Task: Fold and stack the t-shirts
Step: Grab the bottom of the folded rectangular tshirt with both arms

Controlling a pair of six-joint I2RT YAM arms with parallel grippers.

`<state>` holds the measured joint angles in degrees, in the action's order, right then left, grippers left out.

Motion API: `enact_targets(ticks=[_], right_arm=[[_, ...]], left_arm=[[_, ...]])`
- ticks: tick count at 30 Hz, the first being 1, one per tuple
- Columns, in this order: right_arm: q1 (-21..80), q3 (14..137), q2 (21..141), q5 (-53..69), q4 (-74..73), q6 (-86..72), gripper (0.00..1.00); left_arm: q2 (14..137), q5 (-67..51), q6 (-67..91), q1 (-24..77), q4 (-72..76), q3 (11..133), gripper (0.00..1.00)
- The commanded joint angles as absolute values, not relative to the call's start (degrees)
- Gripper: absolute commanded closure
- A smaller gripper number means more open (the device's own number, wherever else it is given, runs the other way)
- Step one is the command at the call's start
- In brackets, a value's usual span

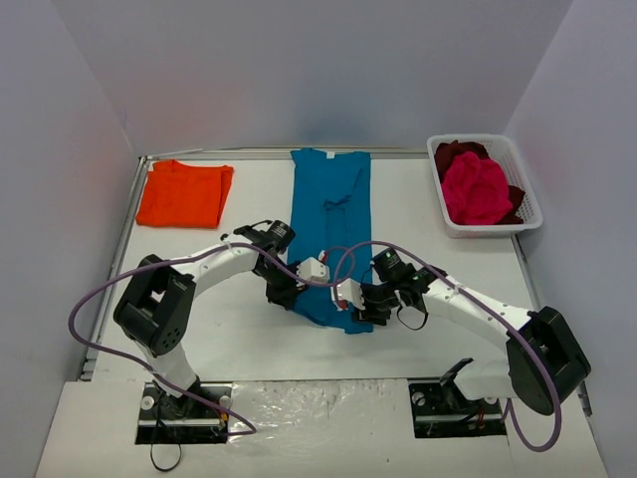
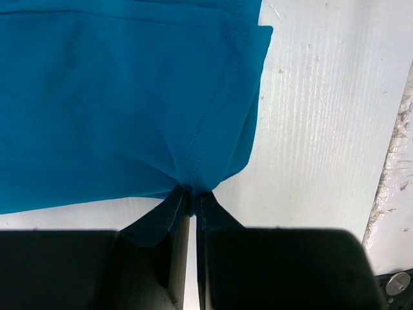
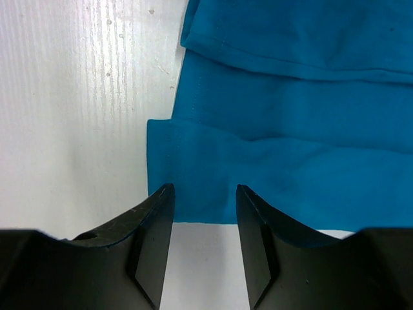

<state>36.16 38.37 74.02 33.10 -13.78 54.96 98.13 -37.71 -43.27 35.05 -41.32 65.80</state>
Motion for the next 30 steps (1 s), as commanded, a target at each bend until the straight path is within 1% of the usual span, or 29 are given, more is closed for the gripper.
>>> enact_targets(ticks=[1, 11, 21, 23, 26, 29, 30], right_arm=[[36.9, 38.7, 74.7, 31.5, -15.5, 53.4, 0.60], [39.6, 41.6, 78.2, 30.4, -22.0, 52.7, 0.60], [41.7, 41.1, 83.1, 27.8, -22.1, 54.0, 0.59], [42.0, 41.2, 84.1, 27.7, -21.7, 54.1, 0.60], [42.4, 41.4, 84.3, 26.9, -20.7, 52.9, 0.64], [42.5, 41.5, 84.4, 25.7, -19.9, 51.7, 0.78], [42.5, 41.5, 84.5, 25.3, -19.7, 51.5, 0.91]], left_arm=[[97.5, -40.1, -43.5, 34.2, -43.3, 66.8, 0.98], [98.3, -40.3, -43.3, 33.3, -43.1, 67.0, 0.98], [98.6, -40.5, -43.2, 32.5, -42.8, 66.5, 0.98], [98.5, -40.7, -43.2, 32.4, -43.0, 66.6, 0.98], [98.4, -41.2, -43.1, 32.4, -43.2, 66.7, 0.98], [98.2, -41.7, -43.2, 32.3, -43.5, 67.0, 0.98], [98.1, -41.7, -43.3, 32.3, -43.7, 67.1, 0.98]])
